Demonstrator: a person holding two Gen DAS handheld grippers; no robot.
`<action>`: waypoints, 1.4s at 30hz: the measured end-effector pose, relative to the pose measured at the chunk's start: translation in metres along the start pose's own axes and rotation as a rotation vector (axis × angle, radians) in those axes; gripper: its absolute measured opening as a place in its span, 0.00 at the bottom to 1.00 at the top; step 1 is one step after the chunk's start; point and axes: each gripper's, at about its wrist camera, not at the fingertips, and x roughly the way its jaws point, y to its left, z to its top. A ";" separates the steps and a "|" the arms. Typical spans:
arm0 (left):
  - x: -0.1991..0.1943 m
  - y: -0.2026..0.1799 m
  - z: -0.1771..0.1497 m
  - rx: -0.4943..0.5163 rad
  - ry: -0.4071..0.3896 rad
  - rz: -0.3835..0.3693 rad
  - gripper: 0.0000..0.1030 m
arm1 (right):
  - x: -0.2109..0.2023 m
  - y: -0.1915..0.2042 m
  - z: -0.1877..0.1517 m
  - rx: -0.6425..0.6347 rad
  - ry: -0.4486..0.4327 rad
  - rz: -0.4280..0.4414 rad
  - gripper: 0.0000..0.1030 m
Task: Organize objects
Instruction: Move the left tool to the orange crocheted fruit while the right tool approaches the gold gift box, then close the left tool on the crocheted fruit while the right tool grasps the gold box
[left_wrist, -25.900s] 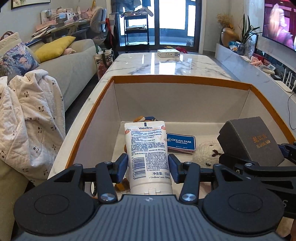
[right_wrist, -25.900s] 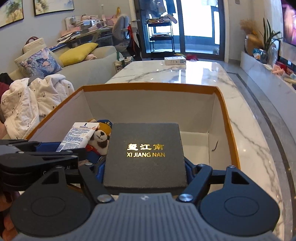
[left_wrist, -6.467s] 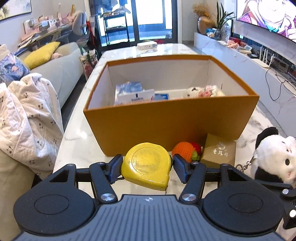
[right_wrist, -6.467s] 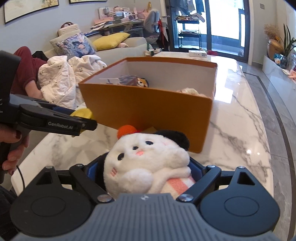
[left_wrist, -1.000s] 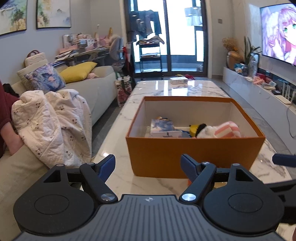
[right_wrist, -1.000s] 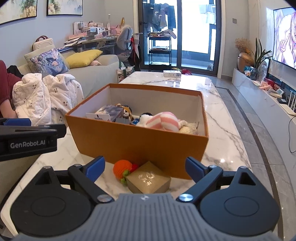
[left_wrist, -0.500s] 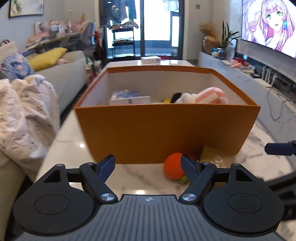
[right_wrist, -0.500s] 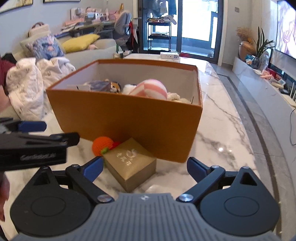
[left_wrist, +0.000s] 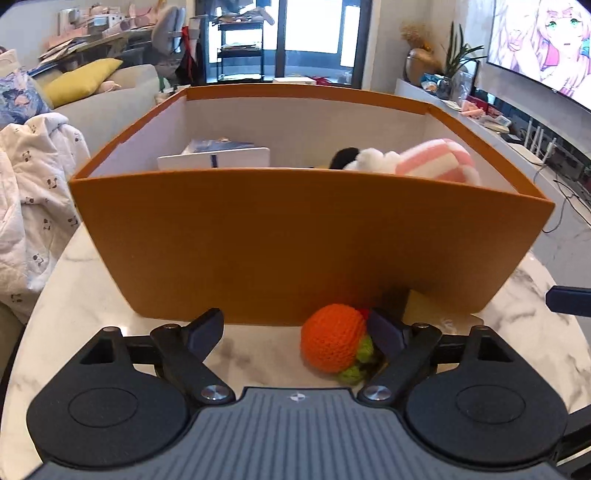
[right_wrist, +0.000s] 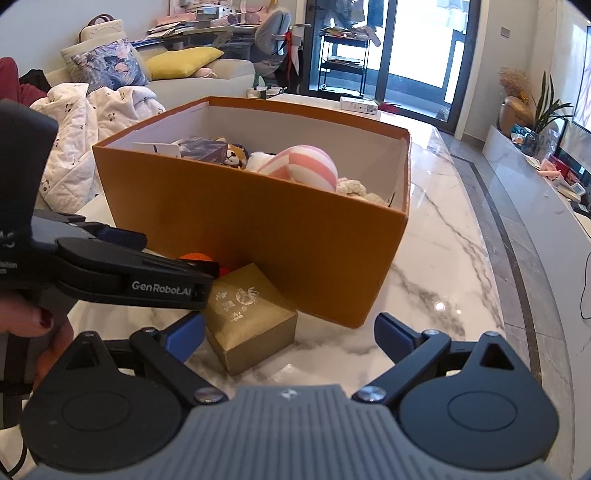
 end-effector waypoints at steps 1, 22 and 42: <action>-0.002 0.002 -0.002 0.002 -0.004 0.015 0.99 | 0.001 0.001 -0.001 -0.001 0.001 0.003 0.95; 0.003 0.028 -0.013 -0.073 0.149 0.012 1.00 | 0.034 0.019 -0.002 -0.072 0.001 0.006 0.96; -0.004 0.036 -0.015 -0.056 0.122 0.074 0.57 | 0.057 0.017 -0.011 -0.034 0.042 0.114 0.76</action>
